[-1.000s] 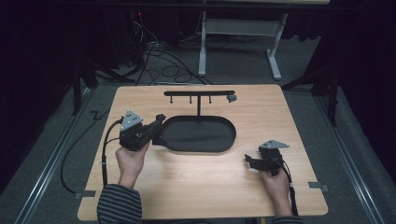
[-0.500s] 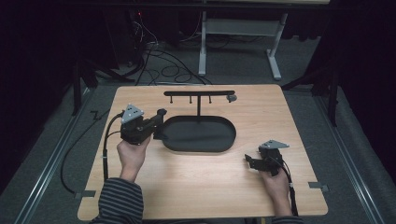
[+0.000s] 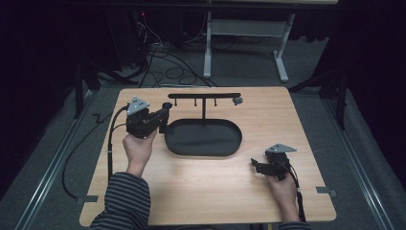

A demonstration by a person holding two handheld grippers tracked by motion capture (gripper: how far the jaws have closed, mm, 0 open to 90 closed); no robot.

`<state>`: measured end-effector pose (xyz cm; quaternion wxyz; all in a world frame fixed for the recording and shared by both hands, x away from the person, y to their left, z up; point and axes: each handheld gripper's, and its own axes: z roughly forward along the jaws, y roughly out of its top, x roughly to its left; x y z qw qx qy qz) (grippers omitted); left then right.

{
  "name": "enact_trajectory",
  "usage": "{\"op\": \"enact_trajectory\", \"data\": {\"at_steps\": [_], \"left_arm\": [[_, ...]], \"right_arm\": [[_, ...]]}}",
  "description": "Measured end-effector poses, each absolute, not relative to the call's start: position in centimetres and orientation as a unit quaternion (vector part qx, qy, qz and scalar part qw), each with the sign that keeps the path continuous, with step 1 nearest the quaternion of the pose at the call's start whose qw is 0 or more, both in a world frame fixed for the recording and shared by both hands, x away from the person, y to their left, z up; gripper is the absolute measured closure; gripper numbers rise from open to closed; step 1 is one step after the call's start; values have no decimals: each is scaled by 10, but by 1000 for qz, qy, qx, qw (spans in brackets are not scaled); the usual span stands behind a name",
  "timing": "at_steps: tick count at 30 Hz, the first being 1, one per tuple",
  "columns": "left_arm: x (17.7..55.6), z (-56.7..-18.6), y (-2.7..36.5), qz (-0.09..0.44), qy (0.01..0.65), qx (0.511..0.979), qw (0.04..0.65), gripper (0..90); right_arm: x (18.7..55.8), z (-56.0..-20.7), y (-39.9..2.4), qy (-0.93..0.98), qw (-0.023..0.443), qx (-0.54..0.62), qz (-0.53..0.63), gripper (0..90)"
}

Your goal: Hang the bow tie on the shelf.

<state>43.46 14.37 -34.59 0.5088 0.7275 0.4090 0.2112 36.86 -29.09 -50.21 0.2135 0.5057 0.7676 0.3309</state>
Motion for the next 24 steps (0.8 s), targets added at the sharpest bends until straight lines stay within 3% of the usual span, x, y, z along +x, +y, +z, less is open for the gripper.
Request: {"op": "enact_trajectory", "data": {"at_steps": [24], "left_arm": [[458, -345, 125, 208, 416, 729, 502, 896]], "right_arm": [[369, -502, -291, 768, 213, 506, 331, 310]]}}
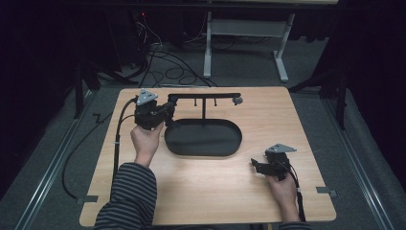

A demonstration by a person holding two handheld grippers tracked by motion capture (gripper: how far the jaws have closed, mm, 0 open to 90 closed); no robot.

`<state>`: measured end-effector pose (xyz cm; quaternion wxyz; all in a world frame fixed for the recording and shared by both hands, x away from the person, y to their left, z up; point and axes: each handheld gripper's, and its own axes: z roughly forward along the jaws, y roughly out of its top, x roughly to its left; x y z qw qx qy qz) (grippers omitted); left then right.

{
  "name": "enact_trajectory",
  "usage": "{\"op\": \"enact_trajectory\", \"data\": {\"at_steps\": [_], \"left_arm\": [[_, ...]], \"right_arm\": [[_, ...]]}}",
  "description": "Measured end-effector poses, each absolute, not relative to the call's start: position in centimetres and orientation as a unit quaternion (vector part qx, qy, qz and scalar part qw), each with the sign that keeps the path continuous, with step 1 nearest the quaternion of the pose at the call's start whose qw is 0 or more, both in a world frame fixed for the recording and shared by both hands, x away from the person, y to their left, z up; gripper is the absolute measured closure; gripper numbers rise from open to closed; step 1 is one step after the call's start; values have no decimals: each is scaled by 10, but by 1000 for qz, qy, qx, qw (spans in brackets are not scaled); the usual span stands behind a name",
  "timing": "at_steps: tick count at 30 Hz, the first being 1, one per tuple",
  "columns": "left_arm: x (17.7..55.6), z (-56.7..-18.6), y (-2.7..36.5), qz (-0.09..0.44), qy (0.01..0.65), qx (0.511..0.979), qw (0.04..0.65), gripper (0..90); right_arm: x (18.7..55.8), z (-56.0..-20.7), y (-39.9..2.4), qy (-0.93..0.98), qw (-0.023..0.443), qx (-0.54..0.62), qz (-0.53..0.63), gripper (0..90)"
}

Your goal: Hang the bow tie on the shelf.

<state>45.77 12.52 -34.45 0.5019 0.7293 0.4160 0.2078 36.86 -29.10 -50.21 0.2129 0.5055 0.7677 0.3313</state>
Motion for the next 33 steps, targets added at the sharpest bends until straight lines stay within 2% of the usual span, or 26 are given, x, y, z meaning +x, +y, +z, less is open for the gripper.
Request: {"op": "enact_trajectory", "data": {"at_steps": [33], "left_arm": [[470, -352, 98, 203, 411, 745, 485, 894]], "right_arm": [[369, -502, -291, 768, 212, 505, 332, 310]]}}
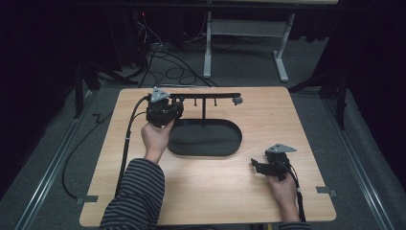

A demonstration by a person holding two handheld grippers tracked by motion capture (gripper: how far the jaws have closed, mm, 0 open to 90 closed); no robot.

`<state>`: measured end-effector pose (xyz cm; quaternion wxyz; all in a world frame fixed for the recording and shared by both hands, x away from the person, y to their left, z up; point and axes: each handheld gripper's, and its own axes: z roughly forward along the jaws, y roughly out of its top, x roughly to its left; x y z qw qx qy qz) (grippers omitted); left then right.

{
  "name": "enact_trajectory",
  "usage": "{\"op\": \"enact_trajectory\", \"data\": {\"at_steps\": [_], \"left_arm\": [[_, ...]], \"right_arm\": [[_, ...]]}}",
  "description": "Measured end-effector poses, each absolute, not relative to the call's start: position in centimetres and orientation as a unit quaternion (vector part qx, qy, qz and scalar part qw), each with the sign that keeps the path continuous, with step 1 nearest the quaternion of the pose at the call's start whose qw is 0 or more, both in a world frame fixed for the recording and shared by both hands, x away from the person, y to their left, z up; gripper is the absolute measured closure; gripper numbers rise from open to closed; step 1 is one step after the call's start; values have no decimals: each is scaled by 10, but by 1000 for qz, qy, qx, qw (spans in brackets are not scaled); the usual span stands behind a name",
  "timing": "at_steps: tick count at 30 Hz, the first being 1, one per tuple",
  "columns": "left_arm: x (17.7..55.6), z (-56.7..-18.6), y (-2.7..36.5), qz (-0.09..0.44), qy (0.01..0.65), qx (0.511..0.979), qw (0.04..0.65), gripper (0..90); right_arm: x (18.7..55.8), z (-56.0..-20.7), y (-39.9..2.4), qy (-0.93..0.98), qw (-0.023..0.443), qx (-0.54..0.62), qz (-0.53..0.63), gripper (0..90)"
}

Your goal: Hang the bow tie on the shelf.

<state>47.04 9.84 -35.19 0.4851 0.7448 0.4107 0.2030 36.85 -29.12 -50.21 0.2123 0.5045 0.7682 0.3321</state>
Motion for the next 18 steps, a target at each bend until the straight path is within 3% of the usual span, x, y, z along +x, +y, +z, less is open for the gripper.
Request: {"op": "enact_trajectory", "data": {"at_steps": [18], "left_arm": [[472, -359, 93, 209, 413, 753, 468, 874]], "right_arm": [[368, -502, -291, 768, 212, 505, 332, 310]]}}
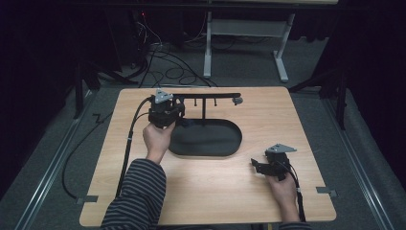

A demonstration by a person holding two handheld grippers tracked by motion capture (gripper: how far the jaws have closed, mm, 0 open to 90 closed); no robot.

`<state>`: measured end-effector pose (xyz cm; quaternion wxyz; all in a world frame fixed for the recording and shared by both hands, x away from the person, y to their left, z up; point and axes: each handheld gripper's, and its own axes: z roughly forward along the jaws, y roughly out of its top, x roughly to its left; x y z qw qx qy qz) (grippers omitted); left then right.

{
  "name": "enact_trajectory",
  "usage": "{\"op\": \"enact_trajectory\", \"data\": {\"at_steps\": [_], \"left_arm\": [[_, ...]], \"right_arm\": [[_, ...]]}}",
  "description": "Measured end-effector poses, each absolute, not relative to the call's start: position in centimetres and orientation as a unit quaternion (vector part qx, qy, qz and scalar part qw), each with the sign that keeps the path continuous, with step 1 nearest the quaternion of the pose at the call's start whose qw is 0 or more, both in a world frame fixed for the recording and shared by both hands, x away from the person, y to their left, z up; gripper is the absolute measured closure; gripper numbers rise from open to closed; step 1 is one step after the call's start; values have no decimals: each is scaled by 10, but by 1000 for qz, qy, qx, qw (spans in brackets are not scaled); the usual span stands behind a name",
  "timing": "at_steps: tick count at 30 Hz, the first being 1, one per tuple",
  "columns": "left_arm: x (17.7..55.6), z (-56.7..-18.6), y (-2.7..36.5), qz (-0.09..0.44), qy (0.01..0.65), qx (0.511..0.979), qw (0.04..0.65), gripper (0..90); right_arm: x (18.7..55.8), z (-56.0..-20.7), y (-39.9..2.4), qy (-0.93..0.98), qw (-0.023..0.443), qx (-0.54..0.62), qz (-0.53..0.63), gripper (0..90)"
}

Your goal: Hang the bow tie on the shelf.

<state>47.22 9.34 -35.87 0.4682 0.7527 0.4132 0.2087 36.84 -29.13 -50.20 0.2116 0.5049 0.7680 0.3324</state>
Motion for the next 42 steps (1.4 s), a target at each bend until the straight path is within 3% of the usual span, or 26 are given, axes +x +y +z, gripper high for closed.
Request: {"op": "enact_trajectory", "data": {"at_steps": [14, 42], "left_arm": [[467, -361, 98, 208, 413, 752, 470, 829], [443, -355, 123, 210, 405, 752, 475, 654]], "right_arm": [[368, -502, -291, 768, 212, 505, 332, 310], [368, -502, -291, 769, 213, 504, 331, 310]]}}
